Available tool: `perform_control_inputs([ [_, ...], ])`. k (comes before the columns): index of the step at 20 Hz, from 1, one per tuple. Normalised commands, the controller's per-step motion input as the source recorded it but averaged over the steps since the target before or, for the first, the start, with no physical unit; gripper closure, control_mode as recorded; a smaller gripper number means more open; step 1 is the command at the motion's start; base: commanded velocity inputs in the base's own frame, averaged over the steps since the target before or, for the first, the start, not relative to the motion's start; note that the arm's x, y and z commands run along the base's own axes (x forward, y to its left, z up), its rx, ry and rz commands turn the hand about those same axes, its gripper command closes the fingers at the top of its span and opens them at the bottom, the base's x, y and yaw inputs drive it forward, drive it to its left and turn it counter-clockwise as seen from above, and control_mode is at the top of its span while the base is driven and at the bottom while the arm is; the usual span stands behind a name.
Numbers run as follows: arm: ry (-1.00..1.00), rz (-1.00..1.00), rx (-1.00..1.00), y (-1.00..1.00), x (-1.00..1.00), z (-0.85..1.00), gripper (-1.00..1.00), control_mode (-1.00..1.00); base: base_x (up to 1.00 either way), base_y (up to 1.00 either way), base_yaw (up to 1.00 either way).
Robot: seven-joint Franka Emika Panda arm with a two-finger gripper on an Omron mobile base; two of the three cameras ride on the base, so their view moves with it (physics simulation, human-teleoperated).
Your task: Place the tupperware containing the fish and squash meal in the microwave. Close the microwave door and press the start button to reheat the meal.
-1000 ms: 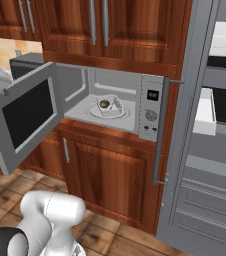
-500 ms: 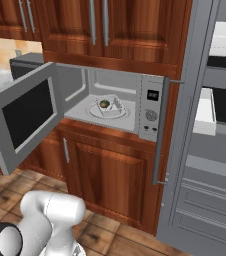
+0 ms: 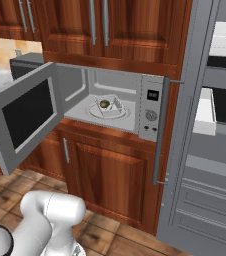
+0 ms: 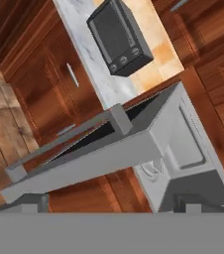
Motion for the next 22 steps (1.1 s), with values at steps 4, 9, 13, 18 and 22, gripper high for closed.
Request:
perform_control_inputs([
  [4,-0.03,0.00,-0.04,0.57,0.50,-0.12,-1.00,-1.00,0.00,0.00,0.00],
  [9,-0.01,-0.02,-0.05,0.50,0.57,-0.12,-1.00,-1.00,0.00,0.00,0.00],
  [13,0.00,-0.06,-0.05,0.34,0.59,-0.17,-1.00,-1.00,0.00,0.00,0.00],
  [18,0.00,-0.13,-0.04,0.07,0.55,-0.21,-1.00,-1.00,0.00,0.00,0.00],
  [22,0.00,-0.23,-0.05,-0.06,0.43,-0.23,-1.00,-1.00,0.00,0.00,0.00],
])
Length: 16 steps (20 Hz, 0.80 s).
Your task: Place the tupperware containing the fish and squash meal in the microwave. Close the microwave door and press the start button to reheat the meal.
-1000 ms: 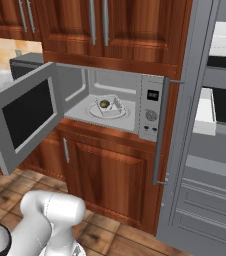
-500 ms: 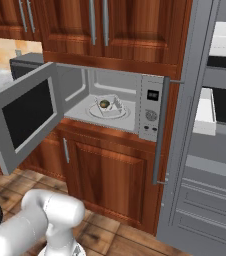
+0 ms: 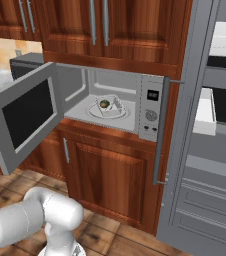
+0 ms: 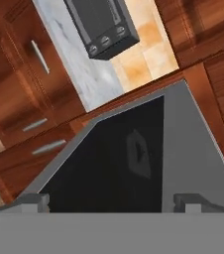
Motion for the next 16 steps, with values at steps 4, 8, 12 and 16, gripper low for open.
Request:
perform_control_inputs([
  [4,0.00,-0.28,-0.03,-0.52,0.04,-0.16,-1.00,-1.00,0.00,0.00,0.00],
  [8,0.00,-0.25,0.00,-0.91,-0.08,-0.08,-1.00,-1.00,0.00,0.00,0.00],
  [12,0.00,-0.22,0.00,-1.00,-0.04,-0.11,-1.00,-1.00,0.00,0.00,0.00],
  [16,0.00,-0.16,0.00,-0.99,0.01,-0.20,-1.00,-1.00,0.00,0.00,0.00],
])
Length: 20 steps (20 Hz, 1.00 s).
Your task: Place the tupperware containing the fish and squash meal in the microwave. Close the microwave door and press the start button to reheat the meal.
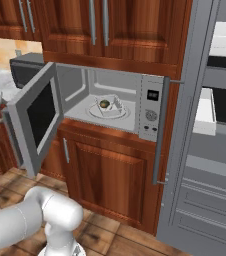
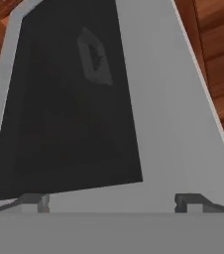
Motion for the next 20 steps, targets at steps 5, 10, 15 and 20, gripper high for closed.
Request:
perform_control_inputs([
  [5,0.00,-0.08,0.00,-0.73,0.29,-0.22,-1.00,-1.00,0.00,0.00,0.00],
  [10,0.00,-0.02,0.00,-0.58,0.54,-0.22,-1.00,-1.00,0.00,0.00,0.00],
  [15,0.00,0.00,0.00,-0.42,0.66,-0.15,-1.00,-1.00,0.00,0.00,0.00],
  [20,0.00,0.00,0.00,-0.32,0.67,-0.06,-1.00,-1.00,0.00,0.00,0.00],
])
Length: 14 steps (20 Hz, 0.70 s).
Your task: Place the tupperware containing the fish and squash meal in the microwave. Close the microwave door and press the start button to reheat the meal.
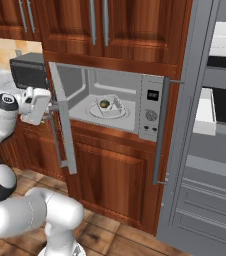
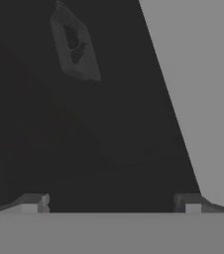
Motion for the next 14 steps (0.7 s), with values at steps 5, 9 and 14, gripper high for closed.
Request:
perform_control_inputs([
  [5,-0.01,0.00,0.00,-0.23,0.64,0.00,-1.00,-1.00,0.00,0.00,0.00],
  [9,-0.06,0.00,0.00,-0.14,0.65,0.00,-1.00,-1.00,0.00,0.00,0.00],
  [14,-0.14,0.04,0.00,-0.16,0.62,-0.03,-1.00,-1.00,0.00,0.00,0.00],
])
